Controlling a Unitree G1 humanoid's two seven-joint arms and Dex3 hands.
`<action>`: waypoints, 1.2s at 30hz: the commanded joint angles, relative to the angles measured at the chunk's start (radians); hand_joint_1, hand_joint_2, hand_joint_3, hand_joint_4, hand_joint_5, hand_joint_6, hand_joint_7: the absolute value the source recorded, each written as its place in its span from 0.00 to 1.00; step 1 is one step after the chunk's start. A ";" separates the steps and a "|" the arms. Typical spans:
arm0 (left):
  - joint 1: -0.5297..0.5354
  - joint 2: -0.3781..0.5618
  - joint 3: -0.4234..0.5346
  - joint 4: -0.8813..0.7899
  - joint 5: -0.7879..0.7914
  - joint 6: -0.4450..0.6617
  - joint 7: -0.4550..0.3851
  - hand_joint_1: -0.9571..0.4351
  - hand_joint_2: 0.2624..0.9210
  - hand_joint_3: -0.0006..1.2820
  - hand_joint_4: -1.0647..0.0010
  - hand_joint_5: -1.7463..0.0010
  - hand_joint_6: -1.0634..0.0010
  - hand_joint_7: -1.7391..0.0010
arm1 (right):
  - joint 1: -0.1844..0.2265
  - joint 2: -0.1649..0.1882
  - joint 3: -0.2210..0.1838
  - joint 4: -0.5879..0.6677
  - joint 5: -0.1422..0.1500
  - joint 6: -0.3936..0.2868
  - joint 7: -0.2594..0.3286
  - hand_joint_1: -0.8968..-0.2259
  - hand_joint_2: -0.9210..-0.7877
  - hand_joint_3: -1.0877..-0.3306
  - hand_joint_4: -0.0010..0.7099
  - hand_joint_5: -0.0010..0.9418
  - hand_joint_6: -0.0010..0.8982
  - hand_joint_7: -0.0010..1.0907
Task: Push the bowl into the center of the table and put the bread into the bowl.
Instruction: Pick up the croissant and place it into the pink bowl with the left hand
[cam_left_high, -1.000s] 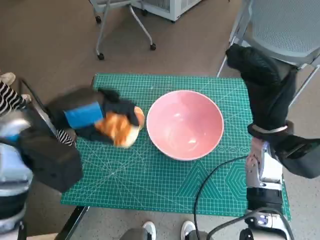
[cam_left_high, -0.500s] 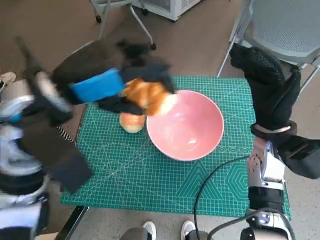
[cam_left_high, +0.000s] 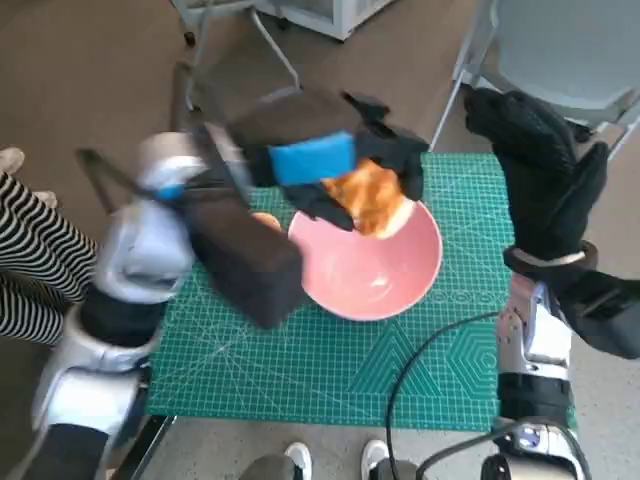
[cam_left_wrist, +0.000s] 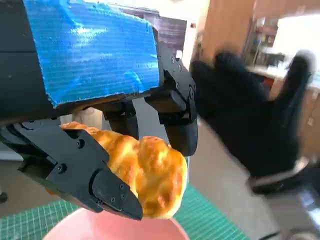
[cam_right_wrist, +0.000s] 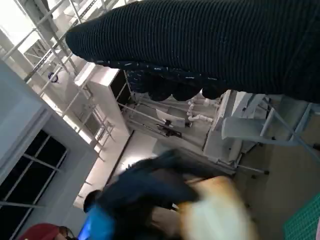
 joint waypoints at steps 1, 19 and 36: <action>-0.039 -0.045 -0.041 0.125 0.068 -0.018 0.057 0.69 0.91 0.11 0.27 0.38 0.41 0.33 | 0.029 -0.009 -0.005 -0.012 -0.005 0.013 -0.011 0.32 0.00 0.60 0.21 0.00 0.00 0.54; -0.044 -0.104 -0.056 0.277 0.030 0.186 -0.144 0.61 0.76 0.08 0.87 0.93 0.93 0.71 | 0.050 -0.020 -0.008 -0.041 -0.021 0.018 -0.035 0.35 0.00 0.56 0.19 0.00 0.00 0.54; 0.064 0.076 0.097 -0.003 -0.073 0.189 -0.201 0.48 0.72 0.03 1.00 1.00 0.96 0.84 | 0.057 -0.022 0.001 -0.051 -0.026 0.016 -0.054 0.36 0.00 0.55 0.19 0.00 0.00 0.55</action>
